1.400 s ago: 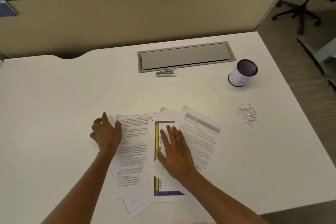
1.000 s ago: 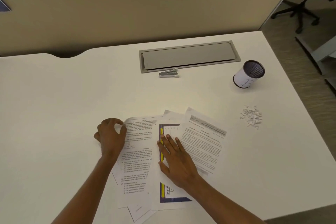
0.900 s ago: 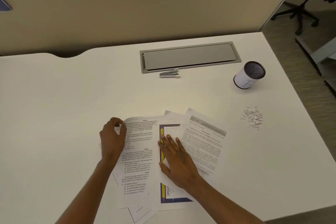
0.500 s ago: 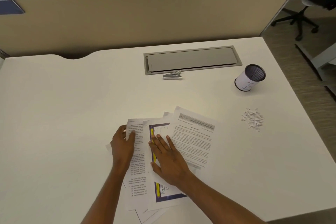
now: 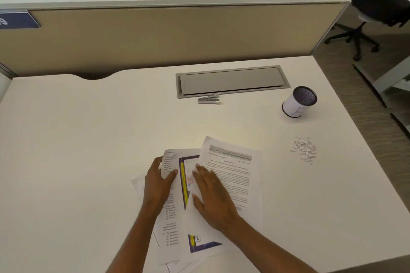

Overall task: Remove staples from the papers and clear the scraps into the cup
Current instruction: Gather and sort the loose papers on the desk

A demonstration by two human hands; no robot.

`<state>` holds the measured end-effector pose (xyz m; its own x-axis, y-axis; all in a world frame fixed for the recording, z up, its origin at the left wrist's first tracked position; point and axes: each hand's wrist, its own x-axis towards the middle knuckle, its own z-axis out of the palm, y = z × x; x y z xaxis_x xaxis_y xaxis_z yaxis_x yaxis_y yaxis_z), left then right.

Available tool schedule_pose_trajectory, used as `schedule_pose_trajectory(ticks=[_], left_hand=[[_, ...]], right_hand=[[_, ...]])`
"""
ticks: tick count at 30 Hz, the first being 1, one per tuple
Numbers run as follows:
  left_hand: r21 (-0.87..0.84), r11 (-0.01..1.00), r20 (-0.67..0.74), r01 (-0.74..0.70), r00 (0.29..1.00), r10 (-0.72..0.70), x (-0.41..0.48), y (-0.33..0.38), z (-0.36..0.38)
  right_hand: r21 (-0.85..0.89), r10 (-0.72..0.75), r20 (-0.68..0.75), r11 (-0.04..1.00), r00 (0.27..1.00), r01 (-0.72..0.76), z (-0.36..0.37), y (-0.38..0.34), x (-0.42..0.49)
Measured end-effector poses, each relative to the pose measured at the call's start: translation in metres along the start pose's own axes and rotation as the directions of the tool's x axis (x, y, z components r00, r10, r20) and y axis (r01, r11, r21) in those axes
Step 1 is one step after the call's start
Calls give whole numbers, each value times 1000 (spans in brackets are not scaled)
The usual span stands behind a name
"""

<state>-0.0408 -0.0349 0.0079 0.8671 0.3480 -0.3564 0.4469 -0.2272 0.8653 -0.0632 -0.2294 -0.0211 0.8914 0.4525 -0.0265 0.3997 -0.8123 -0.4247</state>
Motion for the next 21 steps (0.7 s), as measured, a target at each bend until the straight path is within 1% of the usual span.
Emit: schedule_pose_trajectory(ticks=[2,4,6,8,11,15,19,21], left_hand=[[-33,999,-12,12,1000,-13,0,1,-3],[-75,996,-6,50,999,-51,0,0,-7],[-59,997,21,51,999,-50,-2,-4,-10],[-1,1000,48,8,999,-8,-5,-10,-9],[-5,1000,41,-7,999,7,-10,-11,-3],[-98,995,27,2,1000,0,-18,-4,6],[-109,994,47,-12,999,17,-21,-7,11],[-84,995,77,-46,996,52,-24,-7,12]], right_hand=[[-31,131,-60,991,990,-133,-5,8,-3],[-45,237,-81,969,968,-242,-8,19,-11],[-71,302,-74,949,951,-307,-8,31,-22],[-75,325,-57,941,944,-329,-6,39,-33],[-71,265,-15,962,964,-266,1,38,-45],[-17,82,44,997,996,-82,6,19,-49],[31,-15,119,999,993,12,4,0,-42],[40,-47,147,998,988,41,3,-2,-38]])
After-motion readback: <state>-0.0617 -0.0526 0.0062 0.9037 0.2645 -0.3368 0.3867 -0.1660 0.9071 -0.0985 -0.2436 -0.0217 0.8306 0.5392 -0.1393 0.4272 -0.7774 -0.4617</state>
